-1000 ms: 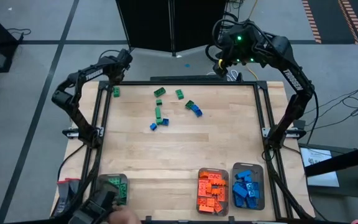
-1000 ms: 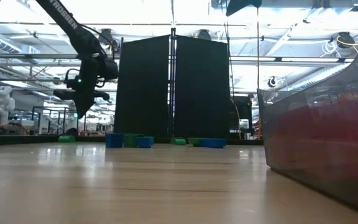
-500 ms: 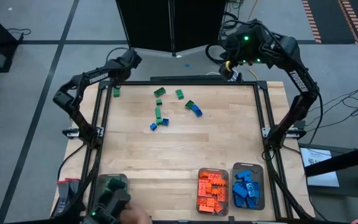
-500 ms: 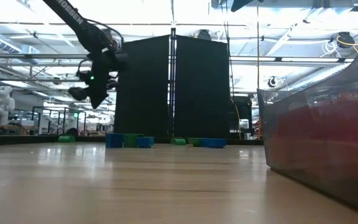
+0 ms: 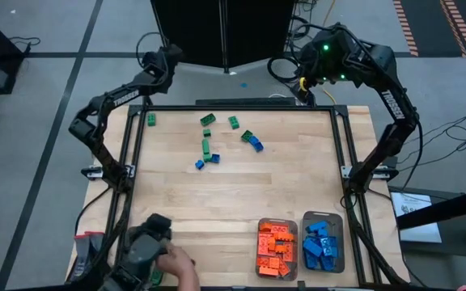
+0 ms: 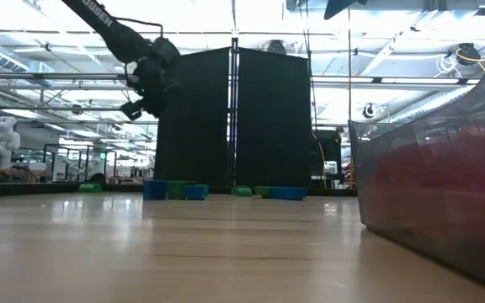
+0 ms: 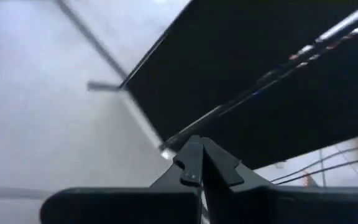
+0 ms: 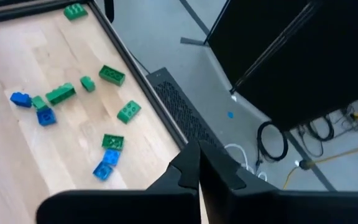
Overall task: Sort blocks
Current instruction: Move the green game piece to the center
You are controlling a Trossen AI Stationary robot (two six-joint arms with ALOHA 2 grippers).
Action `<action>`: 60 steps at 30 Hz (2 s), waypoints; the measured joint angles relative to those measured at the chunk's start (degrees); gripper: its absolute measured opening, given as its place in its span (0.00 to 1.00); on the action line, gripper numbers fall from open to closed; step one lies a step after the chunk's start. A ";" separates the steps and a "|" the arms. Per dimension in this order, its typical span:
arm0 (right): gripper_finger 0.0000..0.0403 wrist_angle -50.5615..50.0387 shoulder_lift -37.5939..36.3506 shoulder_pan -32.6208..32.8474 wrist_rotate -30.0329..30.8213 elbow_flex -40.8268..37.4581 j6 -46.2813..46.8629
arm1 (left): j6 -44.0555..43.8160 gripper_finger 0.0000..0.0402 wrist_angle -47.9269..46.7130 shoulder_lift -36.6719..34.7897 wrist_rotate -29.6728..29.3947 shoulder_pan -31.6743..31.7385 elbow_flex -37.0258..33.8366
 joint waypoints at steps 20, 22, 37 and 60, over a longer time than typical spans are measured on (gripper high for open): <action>0.00 -1.75 -3.03 0.00 0.04 0.04 3.97 | 38.73 0.00 -36.42 6.70 -4.16 11.58 7.03; 0.00 -1.73 -3.03 0.00 0.04 0.04 3.97 | 43.53 0.00 -37.17 9.02 -2.91 11.62 7.80; 0.00 -1.62 -3.03 0.00 0.07 0.04 3.97 | 56.73 0.00 -57.08 24.32 -4.68 9.74 11.50; 0.00 -1.09 -2.98 0.26 0.09 0.04 3.37 | 50.26 0.00 -79.35 24.30 10.91 12.23 21.04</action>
